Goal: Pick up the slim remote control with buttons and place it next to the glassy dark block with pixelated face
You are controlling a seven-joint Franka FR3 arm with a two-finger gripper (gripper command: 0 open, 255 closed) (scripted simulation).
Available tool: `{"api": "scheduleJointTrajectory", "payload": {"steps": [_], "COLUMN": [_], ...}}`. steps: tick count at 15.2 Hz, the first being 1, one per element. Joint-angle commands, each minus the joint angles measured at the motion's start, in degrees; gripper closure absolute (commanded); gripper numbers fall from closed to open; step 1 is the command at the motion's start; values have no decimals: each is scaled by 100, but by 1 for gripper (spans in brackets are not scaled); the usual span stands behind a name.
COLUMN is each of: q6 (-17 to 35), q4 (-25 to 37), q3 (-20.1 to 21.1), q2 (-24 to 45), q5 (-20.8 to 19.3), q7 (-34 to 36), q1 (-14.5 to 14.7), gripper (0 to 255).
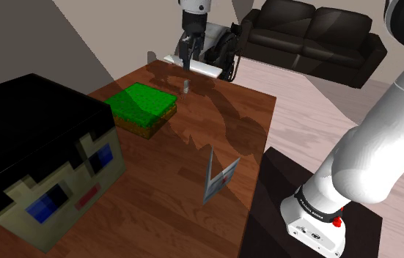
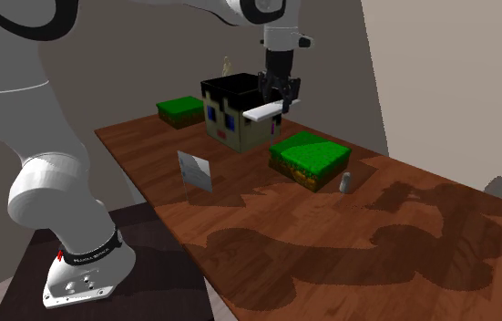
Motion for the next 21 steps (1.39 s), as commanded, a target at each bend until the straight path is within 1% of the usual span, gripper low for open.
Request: {"api": "scheduleJointTrajectory", "payload": {"steps": [1, 6, 13, 21], "q6": [-168, -533, -465, -464], "q4": [167, 565, 110, 12], "q3": [-2, -1, 442, 1001], "q2": [-1, 32, -348, -443], "q5": [0, -1, 37, 81], "q7": [-5, -7, 886, 1957], "q1": [-2, 0, 453, 971], "gripper": [255, 255, 255, 255]}}
